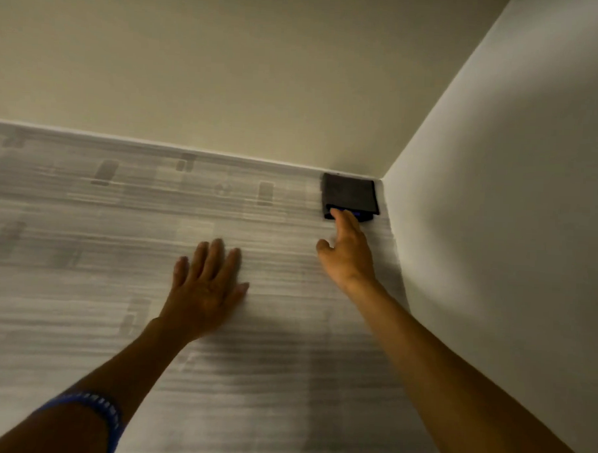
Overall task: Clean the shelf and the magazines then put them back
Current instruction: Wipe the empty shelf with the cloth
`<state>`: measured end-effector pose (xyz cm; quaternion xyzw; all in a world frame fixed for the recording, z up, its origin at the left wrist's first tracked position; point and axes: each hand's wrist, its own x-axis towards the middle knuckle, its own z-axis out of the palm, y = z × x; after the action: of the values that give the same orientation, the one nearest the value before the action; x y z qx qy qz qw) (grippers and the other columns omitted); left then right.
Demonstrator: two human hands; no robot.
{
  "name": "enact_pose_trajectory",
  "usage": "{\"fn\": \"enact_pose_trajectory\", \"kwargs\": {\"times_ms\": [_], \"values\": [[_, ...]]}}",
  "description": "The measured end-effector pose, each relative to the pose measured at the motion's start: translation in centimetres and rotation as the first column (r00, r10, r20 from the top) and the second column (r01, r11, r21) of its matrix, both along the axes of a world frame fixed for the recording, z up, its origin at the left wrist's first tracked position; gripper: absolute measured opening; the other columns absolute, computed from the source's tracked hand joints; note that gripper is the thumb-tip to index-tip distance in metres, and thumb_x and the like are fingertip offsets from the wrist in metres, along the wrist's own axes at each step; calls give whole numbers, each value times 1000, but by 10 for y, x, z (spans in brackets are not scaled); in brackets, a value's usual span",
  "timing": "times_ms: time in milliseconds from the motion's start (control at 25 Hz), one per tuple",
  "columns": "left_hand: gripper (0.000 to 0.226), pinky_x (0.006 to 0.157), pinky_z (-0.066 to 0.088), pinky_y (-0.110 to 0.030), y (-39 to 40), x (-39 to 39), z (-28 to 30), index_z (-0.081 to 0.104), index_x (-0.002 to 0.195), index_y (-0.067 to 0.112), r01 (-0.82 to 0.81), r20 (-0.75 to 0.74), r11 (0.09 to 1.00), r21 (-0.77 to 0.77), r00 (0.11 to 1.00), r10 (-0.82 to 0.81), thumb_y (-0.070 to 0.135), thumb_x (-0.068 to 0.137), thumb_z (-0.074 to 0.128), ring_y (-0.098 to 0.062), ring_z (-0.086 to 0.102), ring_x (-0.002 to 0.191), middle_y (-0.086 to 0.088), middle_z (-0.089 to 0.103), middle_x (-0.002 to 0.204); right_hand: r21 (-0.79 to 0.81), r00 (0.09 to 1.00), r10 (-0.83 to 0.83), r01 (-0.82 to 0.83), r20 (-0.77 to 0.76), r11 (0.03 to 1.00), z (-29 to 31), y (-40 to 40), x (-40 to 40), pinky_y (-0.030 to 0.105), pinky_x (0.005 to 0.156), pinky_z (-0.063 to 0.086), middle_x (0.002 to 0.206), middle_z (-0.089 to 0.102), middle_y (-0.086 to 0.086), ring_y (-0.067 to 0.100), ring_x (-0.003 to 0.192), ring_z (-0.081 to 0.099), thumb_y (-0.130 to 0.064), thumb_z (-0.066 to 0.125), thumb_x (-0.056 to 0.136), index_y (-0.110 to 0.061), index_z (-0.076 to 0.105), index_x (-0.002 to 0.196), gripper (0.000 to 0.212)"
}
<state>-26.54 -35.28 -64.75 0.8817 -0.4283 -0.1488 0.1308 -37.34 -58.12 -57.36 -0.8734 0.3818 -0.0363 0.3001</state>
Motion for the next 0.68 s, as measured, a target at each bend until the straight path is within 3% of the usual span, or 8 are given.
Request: {"fn": "enact_pose_trajectory", "kwargs": {"times_ms": [120,240,360,440,520,600,680], "values": [[80,119,-8,-48,10,-6,-9,-16,148,41,16,-21,999,35,1000,-15,78,78,-9,-19,-28,144,4,-30,155,29,997,-49,50,-60,998,-14,-15,6,38,112,30,162,11,-1,25,143,25,-21,52,96,-25,20,153,65],[75,119,-9,-49,14,-4,-8,-20,147,43,30,-53,999,35,998,-28,75,81,-4,-16,-32,142,6,-34,154,-193,994,-22,2,-104,981,-17,-32,22,44,113,27,160,18,4,30,142,24,-16,52,94,-22,29,150,61],[75,119,-9,-48,12,-8,-11,-16,149,40,27,-10,999,43,1000,-27,74,83,-3,-17,-29,143,5,-30,156,-247,962,35,-104,-269,963,-21,-52,46,48,113,27,162,0,4,32,143,19,-14,50,96,-23,12,154,70],[75,119,-10,-47,14,-10,-14,-16,149,40,19,9,998,53,1000,-20,73,83,-3,-18,-30,143,4,-30,156,-223,915,56,-156,-399,962,-31,-57,55,50,108,31,161,2,5,36,138,24,-17,48,97,-21,3,155,73],[74,119,-10,-46,12,-6,-14,-15,149,41,8,10,999,45,1000,-9,73,83,-2,-18,-30,143,5,-30,156,-307,887,22,-183,-461,934,-37,-56,61,50,105,33,151,24,12,37,131,32,-20,48,96,-17,18,152,63],[74,118,-11,-45,11,-2,-13,-15,148,43,11,5,998,55,1000,-11,75,83,-4,-17,-31,142,5,-31,155,-416,884,1,-221,-468,882,-36,-51,62,47,103,33,136,42,14,35,123,40,-19,47,95,-15,43,136,42],[78,118,-13,-45,11,-1,-11,-19,147,43,18,-6,998,68,1000,-18,78,78,-12,-17,-32,142,7,-34,153,-449,899,31,-248,-436,858,-34,-45,57,44,101,31,128,54,11,32,119,43,-18,46,95,-15,54,123,30]]}}
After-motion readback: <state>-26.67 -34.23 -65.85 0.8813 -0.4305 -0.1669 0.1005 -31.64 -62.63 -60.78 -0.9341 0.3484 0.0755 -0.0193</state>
